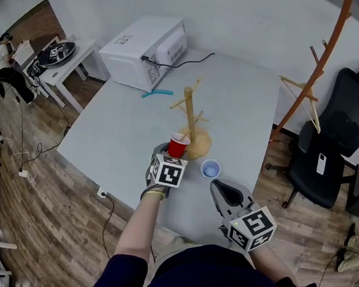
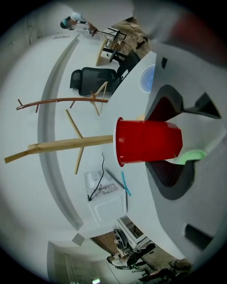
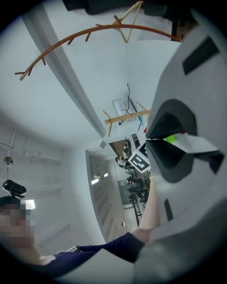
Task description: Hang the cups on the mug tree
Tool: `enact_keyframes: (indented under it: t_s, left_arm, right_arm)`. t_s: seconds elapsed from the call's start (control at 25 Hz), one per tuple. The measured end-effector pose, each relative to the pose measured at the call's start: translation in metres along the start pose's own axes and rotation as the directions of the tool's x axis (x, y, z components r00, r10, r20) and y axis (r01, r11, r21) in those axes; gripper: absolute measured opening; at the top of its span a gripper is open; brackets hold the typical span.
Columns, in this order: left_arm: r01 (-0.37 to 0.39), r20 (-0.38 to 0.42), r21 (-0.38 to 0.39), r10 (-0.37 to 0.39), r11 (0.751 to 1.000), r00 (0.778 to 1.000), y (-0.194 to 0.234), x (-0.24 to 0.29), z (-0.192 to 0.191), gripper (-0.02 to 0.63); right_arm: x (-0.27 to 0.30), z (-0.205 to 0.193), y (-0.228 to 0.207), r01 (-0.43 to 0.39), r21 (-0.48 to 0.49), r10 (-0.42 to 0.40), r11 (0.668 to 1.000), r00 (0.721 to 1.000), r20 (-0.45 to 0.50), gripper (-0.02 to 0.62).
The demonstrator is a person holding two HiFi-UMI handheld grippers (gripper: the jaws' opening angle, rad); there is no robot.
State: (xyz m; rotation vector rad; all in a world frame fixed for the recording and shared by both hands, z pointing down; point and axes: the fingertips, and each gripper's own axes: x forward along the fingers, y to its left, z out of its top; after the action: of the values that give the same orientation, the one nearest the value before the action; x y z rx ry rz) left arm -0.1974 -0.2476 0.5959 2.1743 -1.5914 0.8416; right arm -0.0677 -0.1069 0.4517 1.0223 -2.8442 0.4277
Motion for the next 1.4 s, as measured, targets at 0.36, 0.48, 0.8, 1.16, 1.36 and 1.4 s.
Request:
enact_keyframes:
  t_s: [0.36,0.48,0.8,1.16,1.36,1.4]
  left_arm:
    - [-0.004,0.045,0.008,0.003,1.000,0.999,0.003,-0.005,0.018,0.278]
    - [-0.003,0.054,0.007,0.003,1.000,0.999,0.004,-0.006,0.023,0.278]
    - [-0.004,0.081,0.015,0.003,1.000,0.997,0.004,-0.007,0.036,0.278]
    - [0.000,0.114,0.008,-0.001,1.000,0.994,0.007,-0.005,0.049,0.279]
    - [0.005,0.118,0.011,-0.006,1.000,0.993,0.008,-0.003,0.055,0.278]
    - [0.006,0.118,0.012,-0.008,1.000,0.993,0.008,-0.002,0.055,0.278]
  right_arm:
    - [0.002,0.001,-0.001,0.003,0.002,-0.003,1.000,1.000,0.004,0.031]
    - [0.002,0.002,0.000,0.004,0.002,-0.004,1.000,1.000,0.007,0.031]
    - [0.002,0.003,-0.001,0.009,0.002,-0.009,1.000,1.000,0.012,0.031]
    - [0.001,0.003,-0.004,0.019,0.006,-0.020,1.000,1.000,0.015,0.031]
    - [0.001,0.004,-0.007,0.024,0.006,-0.024,1.000,1.000,0.013,0.031]
    - [0.001,0.004,-0.007,0.025,0.006,-0.025,1.000,1.000,0.012,0.031]
